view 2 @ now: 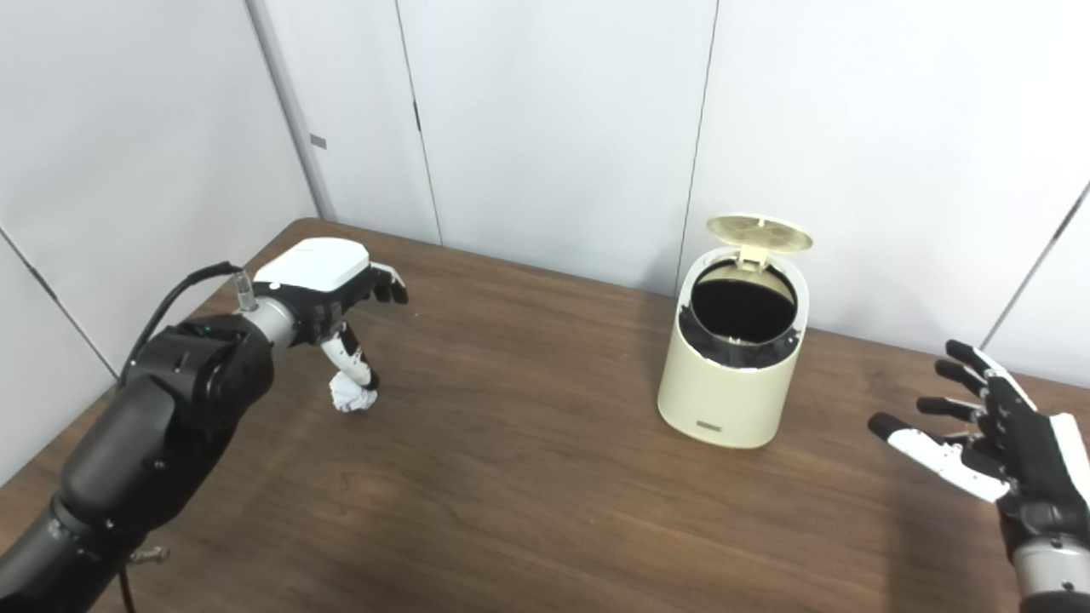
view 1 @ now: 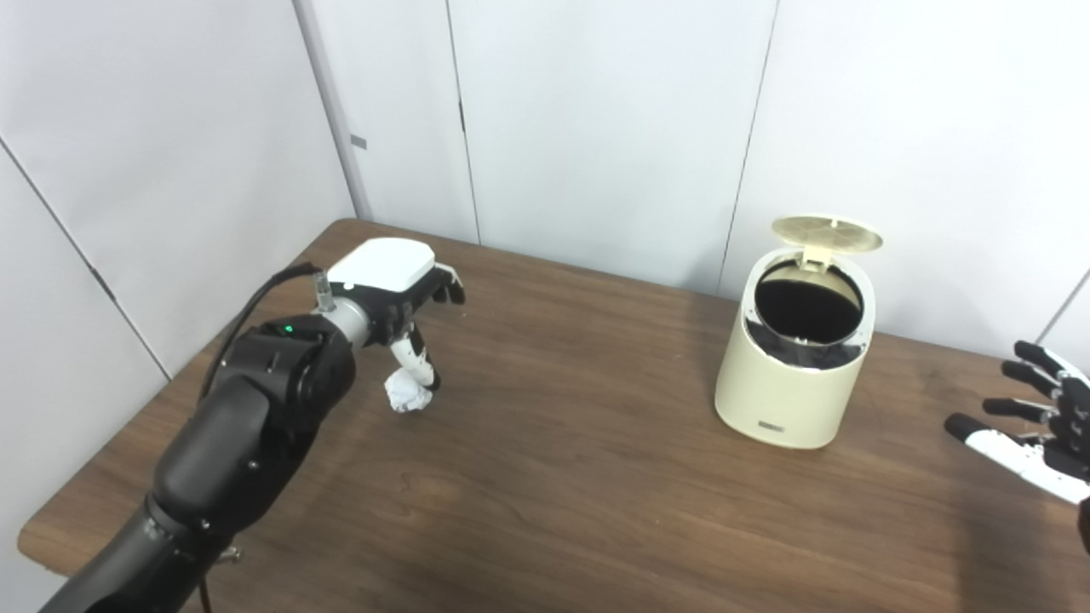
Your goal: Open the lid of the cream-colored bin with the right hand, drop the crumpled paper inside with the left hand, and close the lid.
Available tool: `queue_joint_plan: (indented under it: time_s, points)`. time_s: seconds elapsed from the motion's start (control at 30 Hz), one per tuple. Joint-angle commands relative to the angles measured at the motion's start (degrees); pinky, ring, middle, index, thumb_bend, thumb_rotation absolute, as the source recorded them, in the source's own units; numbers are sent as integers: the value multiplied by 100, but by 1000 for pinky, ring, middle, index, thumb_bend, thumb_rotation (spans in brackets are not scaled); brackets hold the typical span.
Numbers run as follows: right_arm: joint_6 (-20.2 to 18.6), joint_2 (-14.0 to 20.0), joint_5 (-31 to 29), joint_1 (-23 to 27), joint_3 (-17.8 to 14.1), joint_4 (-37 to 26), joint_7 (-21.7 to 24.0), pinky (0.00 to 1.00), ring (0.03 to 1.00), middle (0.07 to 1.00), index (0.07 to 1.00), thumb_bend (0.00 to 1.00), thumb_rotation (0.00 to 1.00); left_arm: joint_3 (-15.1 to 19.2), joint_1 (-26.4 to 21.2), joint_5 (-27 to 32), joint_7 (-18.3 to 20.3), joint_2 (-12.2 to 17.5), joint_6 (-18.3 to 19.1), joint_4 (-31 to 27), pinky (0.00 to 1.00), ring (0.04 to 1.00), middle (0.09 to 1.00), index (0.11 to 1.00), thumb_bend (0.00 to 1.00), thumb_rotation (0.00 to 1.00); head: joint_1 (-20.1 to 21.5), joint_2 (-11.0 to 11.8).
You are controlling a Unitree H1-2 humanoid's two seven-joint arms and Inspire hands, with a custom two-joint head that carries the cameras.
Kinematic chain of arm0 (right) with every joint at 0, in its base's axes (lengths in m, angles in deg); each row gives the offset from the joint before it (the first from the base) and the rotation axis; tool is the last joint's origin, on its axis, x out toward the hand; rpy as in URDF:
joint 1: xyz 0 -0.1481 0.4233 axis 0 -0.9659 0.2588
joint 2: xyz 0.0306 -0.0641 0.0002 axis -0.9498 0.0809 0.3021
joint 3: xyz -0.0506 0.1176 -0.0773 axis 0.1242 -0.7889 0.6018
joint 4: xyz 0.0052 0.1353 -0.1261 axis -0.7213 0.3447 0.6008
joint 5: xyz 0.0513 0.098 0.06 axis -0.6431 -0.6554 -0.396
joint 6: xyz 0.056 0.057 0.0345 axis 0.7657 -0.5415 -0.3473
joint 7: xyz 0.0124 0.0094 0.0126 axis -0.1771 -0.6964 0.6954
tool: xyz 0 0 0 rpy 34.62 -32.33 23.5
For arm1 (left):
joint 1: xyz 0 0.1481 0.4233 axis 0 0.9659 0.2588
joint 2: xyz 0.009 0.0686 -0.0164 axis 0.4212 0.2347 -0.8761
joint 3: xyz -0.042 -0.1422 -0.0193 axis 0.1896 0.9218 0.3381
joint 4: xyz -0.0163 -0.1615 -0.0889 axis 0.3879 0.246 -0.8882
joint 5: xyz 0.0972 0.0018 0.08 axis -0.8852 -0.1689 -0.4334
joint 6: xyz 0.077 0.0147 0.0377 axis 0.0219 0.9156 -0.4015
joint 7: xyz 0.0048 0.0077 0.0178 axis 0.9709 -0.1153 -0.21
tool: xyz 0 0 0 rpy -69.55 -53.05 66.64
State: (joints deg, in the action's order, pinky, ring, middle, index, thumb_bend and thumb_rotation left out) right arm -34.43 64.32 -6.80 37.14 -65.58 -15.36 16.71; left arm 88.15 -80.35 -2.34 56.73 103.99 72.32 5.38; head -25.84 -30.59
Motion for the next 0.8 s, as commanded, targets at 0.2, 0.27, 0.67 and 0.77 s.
queue_joint_plan:
  time_s: [0.2,0.27,0.67,0.77]
  points:
    - [-2,93,57,230,-32,-253,-83,377,673,825,842,977,380,77,-322,-130,483,162,302,247,566,726,794,778,932,86,26,-33]
    - [16,93,49,238,-42,-239,-87,370,667,820,837,975,374,13,-350,-196,573,174,298,364,640,781,827,785,928,70,26,-33]
    - [-54,69,57,249,-73,-283,-111,367,660,810,839,970,384,-72,-294,-379,1058,67,306,842,584,709,781,796,868,22,30,-95]
    - [-70,83,40,248,-82,-311,-99,367,661,811,839,968,384,-96,-196,-320,754,25,290,955,587,696,773,786,857,8,34,-116]
